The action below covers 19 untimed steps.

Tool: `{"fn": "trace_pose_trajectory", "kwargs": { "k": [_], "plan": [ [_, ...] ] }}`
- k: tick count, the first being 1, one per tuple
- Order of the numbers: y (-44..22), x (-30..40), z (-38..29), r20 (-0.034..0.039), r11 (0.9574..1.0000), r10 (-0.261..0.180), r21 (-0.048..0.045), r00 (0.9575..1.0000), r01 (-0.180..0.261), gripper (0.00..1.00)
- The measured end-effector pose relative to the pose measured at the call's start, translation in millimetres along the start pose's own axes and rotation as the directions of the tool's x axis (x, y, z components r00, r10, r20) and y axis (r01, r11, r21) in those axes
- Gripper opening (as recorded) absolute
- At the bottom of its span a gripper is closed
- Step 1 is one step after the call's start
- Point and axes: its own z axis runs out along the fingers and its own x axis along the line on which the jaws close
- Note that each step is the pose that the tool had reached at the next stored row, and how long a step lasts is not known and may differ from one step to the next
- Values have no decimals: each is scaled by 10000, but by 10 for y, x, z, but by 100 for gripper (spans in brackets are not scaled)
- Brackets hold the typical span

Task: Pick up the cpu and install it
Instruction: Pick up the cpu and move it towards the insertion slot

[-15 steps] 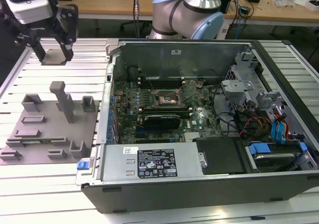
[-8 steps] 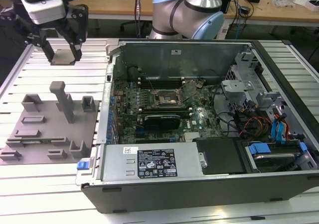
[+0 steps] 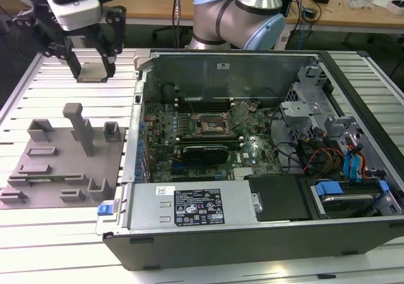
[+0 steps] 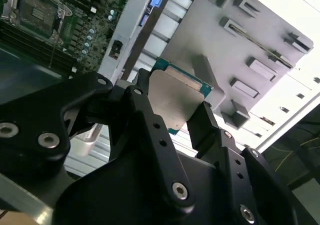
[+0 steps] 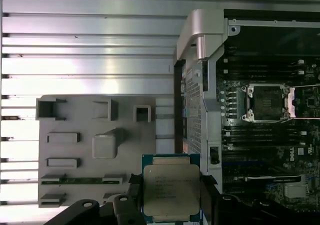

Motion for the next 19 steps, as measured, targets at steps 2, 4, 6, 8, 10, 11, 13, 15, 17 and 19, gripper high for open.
{"fn": "trace_pose_trajectory", "kwargs": {
  "k": [2,4,6,8,10,11,13,15,17,19],
  "plan": [
    [0,-87,5,0,10000,-1,-1,10000,1,55],
    [1,-158,10,1,10000,-1,-1,10000,1,55],
    [1,-231,14,0,10000,0,-1,10000,0,55],
    [0,-333,20,-1,10000,0,-1,10000,0,55],
    [-1,-433,26,-4,10000,0,-1,10000,0,55],
    [-1,-474,28,-5,10000,-2,-1,10000,2,55],
    [-1,-574,33,-10,10000,1,0,10000,-1,55],
    [-3,-686,41,-13,10000,0,-2,10000,0,55],
    [-5,-859,50,-23,10000,0,-1,10000,0,55],
    [-7,-1026,60,-36,10000,0,0,10000,0,55]
  ]
}}
